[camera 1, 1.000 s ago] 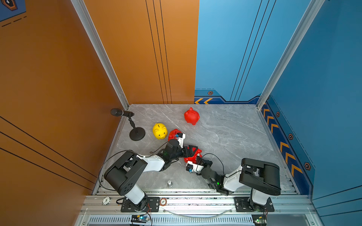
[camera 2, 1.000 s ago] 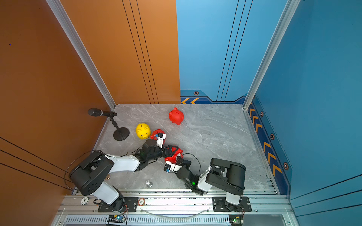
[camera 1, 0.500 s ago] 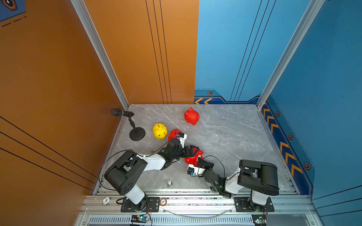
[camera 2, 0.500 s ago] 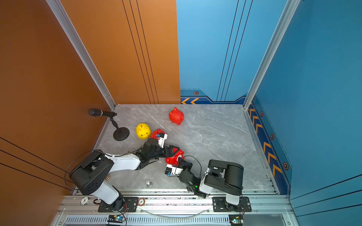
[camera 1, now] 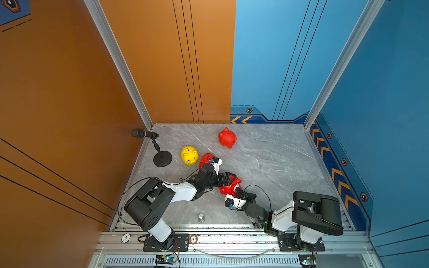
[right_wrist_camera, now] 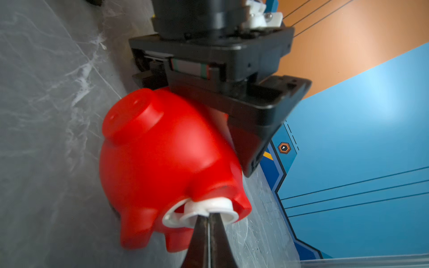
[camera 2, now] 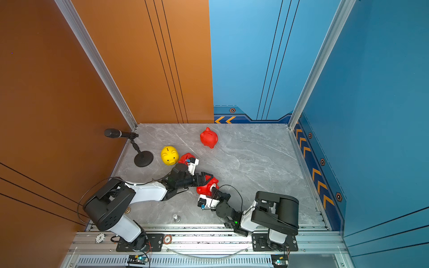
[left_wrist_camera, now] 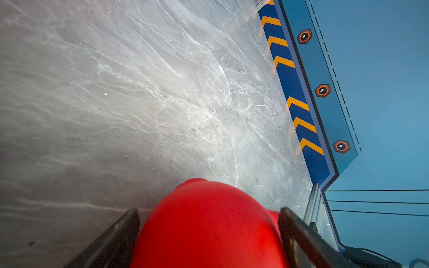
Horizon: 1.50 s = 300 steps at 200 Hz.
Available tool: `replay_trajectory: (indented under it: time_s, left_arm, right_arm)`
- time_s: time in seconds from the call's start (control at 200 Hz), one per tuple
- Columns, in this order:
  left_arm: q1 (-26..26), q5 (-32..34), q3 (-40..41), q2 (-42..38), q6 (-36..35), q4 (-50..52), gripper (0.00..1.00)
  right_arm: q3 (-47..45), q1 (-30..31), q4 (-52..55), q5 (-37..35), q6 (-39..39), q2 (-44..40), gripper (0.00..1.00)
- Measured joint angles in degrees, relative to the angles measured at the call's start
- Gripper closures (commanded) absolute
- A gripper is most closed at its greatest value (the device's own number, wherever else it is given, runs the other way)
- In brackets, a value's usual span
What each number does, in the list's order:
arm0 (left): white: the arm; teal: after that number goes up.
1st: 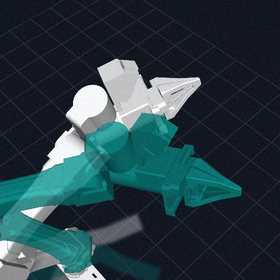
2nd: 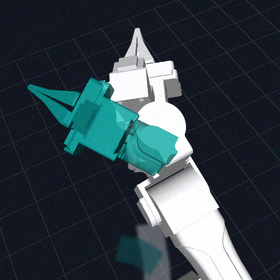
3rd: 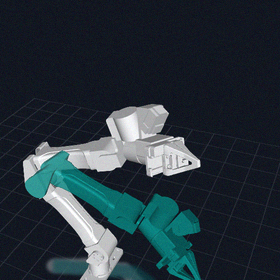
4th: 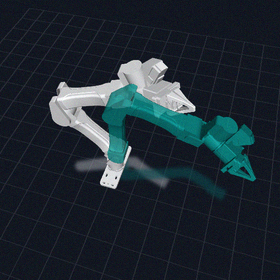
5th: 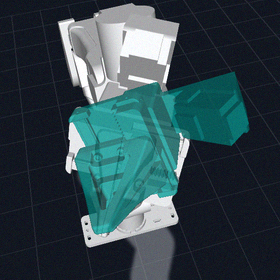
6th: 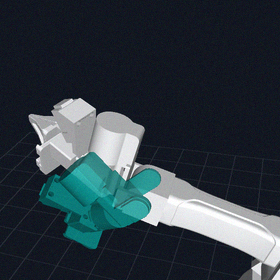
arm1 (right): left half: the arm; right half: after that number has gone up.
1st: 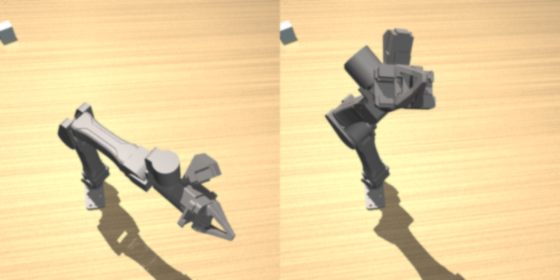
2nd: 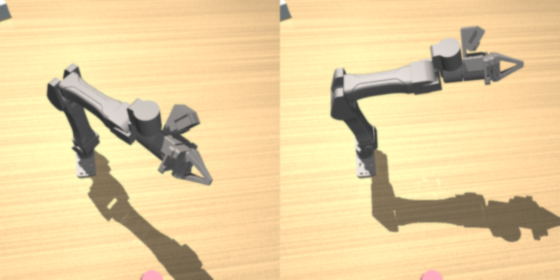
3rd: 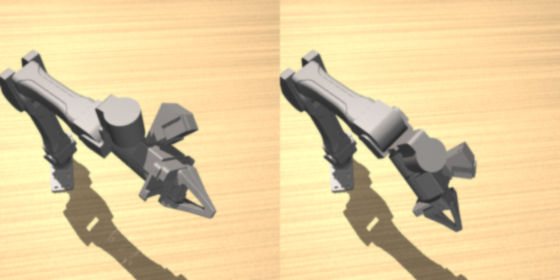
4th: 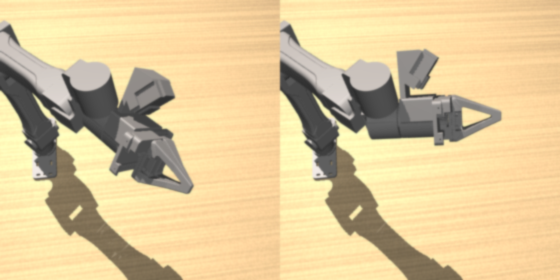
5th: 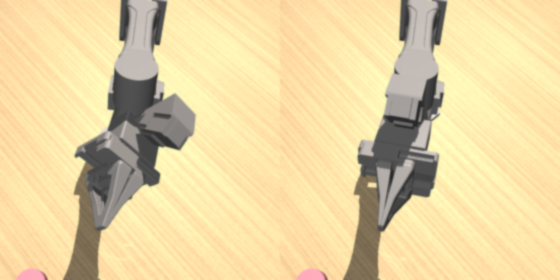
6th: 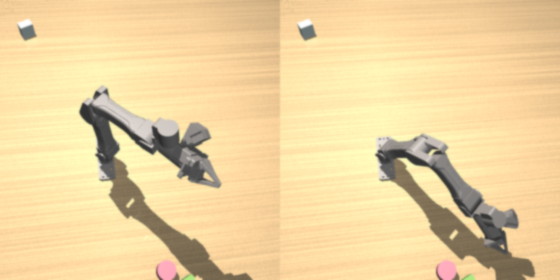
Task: Open piggy banks
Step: Open the lid on the piggy bank, then place the lid at the center of the board.
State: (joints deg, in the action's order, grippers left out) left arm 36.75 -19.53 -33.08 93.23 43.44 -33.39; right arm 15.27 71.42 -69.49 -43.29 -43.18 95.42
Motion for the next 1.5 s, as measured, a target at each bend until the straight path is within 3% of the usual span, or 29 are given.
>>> replay_trajectory:
  time_s: [0.29, 0.461, 0.646, 0.776, 0.941, 1.262, 1.502]
  left_arm:
    - [0.0, -0.7, -0.7, 0.9, 0.6, -0.1, 0.07]
    - [0.0, -0.9, -0.7, 1.0, 0.6, -0.2, 0.07]
    - [0.0, -0.9, -0.6, 1.0, 0.8, -0.5, 0.07]
    - [0.0, -0.8, -0.6, 1.0, 0.8, -0.5, 0.07]
    - [0.0, -0.8, -0.6, 1.0, 1.0, -0.5, 0.07]
    - [1.3, 0.5, -0.2, 0.2, 1.5, -1.3, 0.07]
    - [2.3, 0.9, 0.3, -0.1, 2.4, -2.3, 0.07]
  right_arm:
    - [-4.1, -3.1, 0.6, 0.7, 11.0, -6.8, 1.00]
    - [-5.1, -6.5, 5.3, 4.7, 17.7, -12.6, 1.00]
    - [-1.2, -20.8, 23.9, 17.8, 31.8, -25.8, 1.00]
    - [4.9, -32.0, 36.5, 28.7, 40.6, -28.5, 1.00]
    - [17.5, -39.7, 52.6, 41.2, 46.3, -21.2, 1.00]
    - [42.5, -40.9, 71.8, 56.6, 51.9, 4.5, 1.00]
    - [51.7, -40.2, 78.7, 59.9, 54.4, 14.8, 0.78]
